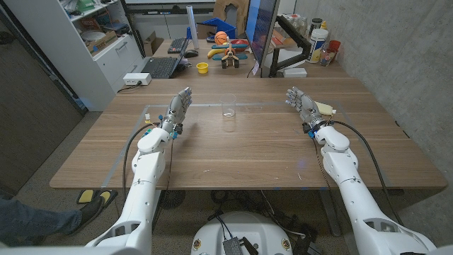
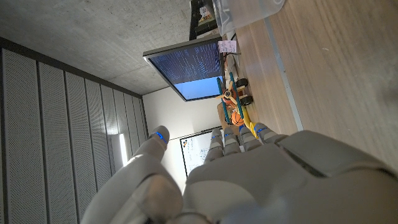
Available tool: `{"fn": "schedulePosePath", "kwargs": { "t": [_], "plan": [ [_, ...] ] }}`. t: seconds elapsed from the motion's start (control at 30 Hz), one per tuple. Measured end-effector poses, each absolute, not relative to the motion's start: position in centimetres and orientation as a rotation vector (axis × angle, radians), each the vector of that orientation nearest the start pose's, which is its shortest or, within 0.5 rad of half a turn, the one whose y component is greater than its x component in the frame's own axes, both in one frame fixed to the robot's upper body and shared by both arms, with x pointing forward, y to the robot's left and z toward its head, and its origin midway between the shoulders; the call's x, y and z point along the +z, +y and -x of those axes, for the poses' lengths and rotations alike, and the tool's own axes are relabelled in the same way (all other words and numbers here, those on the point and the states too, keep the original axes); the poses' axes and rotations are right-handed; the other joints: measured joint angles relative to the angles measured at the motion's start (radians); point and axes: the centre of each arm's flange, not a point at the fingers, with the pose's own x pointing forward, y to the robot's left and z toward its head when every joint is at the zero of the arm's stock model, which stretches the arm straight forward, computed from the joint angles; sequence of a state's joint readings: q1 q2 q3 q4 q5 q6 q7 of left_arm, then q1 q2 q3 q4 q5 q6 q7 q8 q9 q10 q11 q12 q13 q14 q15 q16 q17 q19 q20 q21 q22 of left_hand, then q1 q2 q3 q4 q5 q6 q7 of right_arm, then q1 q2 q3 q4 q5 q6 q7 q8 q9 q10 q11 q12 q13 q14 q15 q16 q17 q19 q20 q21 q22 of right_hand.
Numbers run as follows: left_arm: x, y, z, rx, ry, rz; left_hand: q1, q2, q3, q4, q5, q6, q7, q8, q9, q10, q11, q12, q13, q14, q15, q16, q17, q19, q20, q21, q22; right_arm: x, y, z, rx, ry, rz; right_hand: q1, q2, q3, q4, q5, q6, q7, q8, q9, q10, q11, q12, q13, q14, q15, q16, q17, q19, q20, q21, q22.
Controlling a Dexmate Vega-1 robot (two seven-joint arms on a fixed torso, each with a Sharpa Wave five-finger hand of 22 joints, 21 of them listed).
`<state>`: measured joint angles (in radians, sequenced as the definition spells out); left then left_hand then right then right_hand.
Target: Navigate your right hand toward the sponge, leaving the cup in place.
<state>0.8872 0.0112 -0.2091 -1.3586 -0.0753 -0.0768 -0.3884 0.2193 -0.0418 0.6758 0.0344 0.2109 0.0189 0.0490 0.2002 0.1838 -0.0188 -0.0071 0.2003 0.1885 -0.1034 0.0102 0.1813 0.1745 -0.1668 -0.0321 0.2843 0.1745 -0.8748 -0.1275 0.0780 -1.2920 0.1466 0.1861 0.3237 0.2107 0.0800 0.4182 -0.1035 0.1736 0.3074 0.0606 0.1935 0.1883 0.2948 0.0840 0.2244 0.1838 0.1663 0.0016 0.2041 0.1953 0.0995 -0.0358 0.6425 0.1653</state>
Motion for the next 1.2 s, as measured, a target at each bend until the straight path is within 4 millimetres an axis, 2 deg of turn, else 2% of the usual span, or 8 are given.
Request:
{"fn": "schedulePosePath", "kwargs": {
  "t": [0.13,0.3,0.73,1.2],
  "plan": [
    [-2.7,29.4,-65.0,-0.191,-0.573,0.036,0.000,0.000,0.000,0.000,0.000,0.001,-0.001,0.000,0.000,0.000,0.000,0.000,0.000,0.000,0.000,0.000,0.000,0.000,0.000,0.000,0.000,-2.2,-28.7,-65.5,0.205,-0.621,0.048,0.002,-0.002,-0.003,-0.003,0.000,0.000,0.000,0.000,0.000,0.004,-0.004,0.000,0.000,0.000,0.000,0.000,0.000,0.000,0.000,0.000,0.000],
    [-2.6,29.4,-64.9,-0.190,-0.577,0.036,0.004,0.004,-0.003,-0.003,0.000,0.001,-0.001,0.000,0.000,0.000,0.000,0.000,0.000,0.000,0.000,0.000,0.000,0.000,0.000,0.000,0.000,-2.1,-28.7,-65.5,0.203,-0.623,0.059,0.002,-0.002,-0.004,-0.004,0.000,-0.002,-0.013,0.000,0.000,0.005,-0.005,0.000,0.000,0.000,0.000,0.000,0.000,0.003,-0.004,-0.007,0.000],
    [-2.5,29.1,-64.8,-0.195,-0.576,0.027,0.009,0.001,0.001,-0.007,0.000,0.006,0.005,0.000,0.000,0.000,0.000,0.000,0.000,0.000,0.000,0.000,0.000,0.000,0.000,0.000,0.000,-1.6,-28.9,-65.3,0.191,-0.636,0.092,0.002,-0.002,-0.004,-0.004,0.000,-0.002,-0.013,0.000,0.000,0.009,-0.009,0.000,0.000,0.005,-0.005,0.000,0.000,0.007,0.000,-0.012,0.000],
    [-2.5,29.0,-64.7,-0.198,-0.579,0.030,0.012,0.004,-0.006,-0.014,-0.005,0.010,0.001,0.000,0.000,0.000,0.000,0.000,0.000,0.000,0.000,0.000,0.000,0.000,0.000,-0.008,0.000,-1.1,-29.2,-65.2,0.175,-0.664,0.122,-0.005,-0.009,-0.007,-0.007,0.000,0.011,-0.033,0.000,0.000,0.022,-0.022,0.000,0.000,0.018,-0.018,0.000,-0.005,0.015,-0.001,-0.021,0.000]
  ]
}}
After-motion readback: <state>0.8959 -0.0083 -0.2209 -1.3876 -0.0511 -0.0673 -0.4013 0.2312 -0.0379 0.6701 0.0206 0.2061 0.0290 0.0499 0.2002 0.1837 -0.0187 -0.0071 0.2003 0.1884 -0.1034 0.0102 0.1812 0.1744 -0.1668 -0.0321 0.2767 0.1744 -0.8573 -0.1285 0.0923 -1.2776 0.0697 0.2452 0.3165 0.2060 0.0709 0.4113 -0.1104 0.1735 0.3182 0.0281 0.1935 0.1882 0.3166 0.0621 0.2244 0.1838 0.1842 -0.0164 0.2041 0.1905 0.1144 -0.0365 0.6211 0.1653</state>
